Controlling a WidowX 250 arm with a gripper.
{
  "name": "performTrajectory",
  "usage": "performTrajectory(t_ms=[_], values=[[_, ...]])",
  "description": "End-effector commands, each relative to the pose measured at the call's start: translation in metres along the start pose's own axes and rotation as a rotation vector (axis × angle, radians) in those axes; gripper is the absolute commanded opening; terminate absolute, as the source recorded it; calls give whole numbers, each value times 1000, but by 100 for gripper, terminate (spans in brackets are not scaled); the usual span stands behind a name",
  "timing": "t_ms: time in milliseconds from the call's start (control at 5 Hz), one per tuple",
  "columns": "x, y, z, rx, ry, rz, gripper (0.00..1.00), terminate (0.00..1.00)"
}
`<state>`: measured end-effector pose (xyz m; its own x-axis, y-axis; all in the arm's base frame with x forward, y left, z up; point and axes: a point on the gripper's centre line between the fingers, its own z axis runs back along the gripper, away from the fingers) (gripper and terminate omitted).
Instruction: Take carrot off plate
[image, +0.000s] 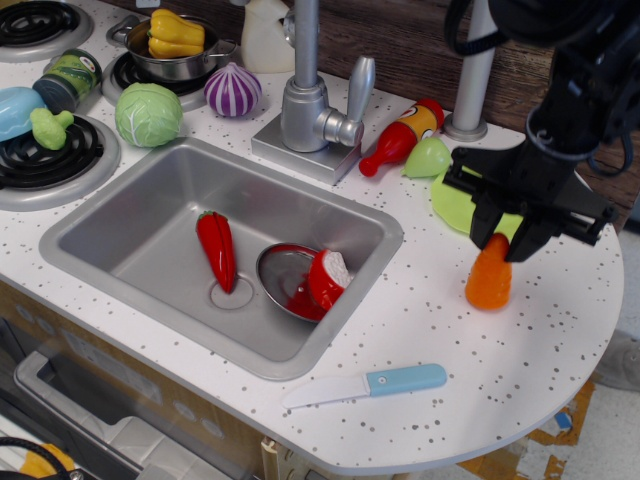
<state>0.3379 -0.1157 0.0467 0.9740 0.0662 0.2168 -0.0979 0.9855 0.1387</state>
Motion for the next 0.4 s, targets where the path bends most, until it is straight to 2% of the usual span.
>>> performTrajectory(t_ms=[0, 200], values=[[12, 0, 24, -38, -92, 32, 100, 0], [12, 0, 24, -38, -92, 32, 100, 100]])
